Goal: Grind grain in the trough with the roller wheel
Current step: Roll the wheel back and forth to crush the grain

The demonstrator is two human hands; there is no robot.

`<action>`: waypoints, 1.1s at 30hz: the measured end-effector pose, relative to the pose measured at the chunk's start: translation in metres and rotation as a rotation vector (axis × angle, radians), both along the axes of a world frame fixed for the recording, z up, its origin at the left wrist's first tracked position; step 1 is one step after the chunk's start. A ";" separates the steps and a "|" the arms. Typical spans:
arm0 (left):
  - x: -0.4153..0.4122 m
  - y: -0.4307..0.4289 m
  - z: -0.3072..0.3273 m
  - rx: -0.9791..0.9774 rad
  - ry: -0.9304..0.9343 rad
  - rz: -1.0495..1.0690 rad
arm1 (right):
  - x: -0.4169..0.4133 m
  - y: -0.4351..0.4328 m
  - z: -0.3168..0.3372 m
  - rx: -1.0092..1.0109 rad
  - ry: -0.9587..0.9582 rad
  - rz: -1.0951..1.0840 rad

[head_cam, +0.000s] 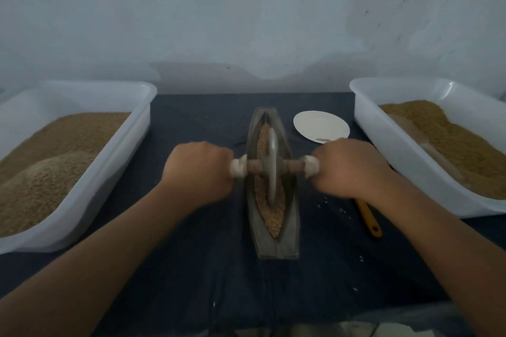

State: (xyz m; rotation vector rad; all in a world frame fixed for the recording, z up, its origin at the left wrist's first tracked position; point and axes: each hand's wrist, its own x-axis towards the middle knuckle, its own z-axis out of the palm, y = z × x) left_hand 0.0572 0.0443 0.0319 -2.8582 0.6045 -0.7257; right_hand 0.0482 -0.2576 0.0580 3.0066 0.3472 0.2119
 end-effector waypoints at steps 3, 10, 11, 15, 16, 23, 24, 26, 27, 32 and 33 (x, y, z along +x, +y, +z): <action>-0.002 0.002 0.002 0.011 -0.044 -0.016 | -0.001 -0.008 -0.005 0.021 0.121 -0.042; 0.079 -0.025 0.030 -0.077 0.266 0.171 | 0.075 0.017 0.003 0.007 -0.175 -0.088; 0.075 -0.025 0.029 -0.100 0.276 0.180 | 0.077 0.018 0.006 -0.030 -0.154 -0.076; 0.026 -0.011 0.009 -0.105 0.270 0.148 | 0.045 0.008 0.009 -0.011 -0.125 0.012; 0.012 -0.005 0.005 -0.081 0.239 0.121 | 0.032 0.004 0.009 0.005 -0.031 0.031; 0.014 -0.004 0.009 -0.049 0.242 0.092 | 0.027 0.006 -0.001 0.007 -0.049 -0.015; 0.030 -0.009 0.016 -0.066 0.278 0.119 | 0.037 0.010 -0.003 0.017 -0.181 -0.008; 0.057 -0.017 0.032 -0.087 0.351 0.163 | 0.051 0.018 0.000 0.002 -0.320 -0.011; 0.065 -0.019 0.037 -0.088 0.381 0.176 | 0.055 0.020 0.003 -0.012 -0.299 -0.029; 0.032 -0.012 0.032 -0.032 0.401 0.106 | 0.033 0.012 0.010 0.058 -0.066 -0.029; 0.017 -0.006 0.028 -0.010 0.397 0.074 | 0.019 0.007 0.008 0.057 0.037 -0.013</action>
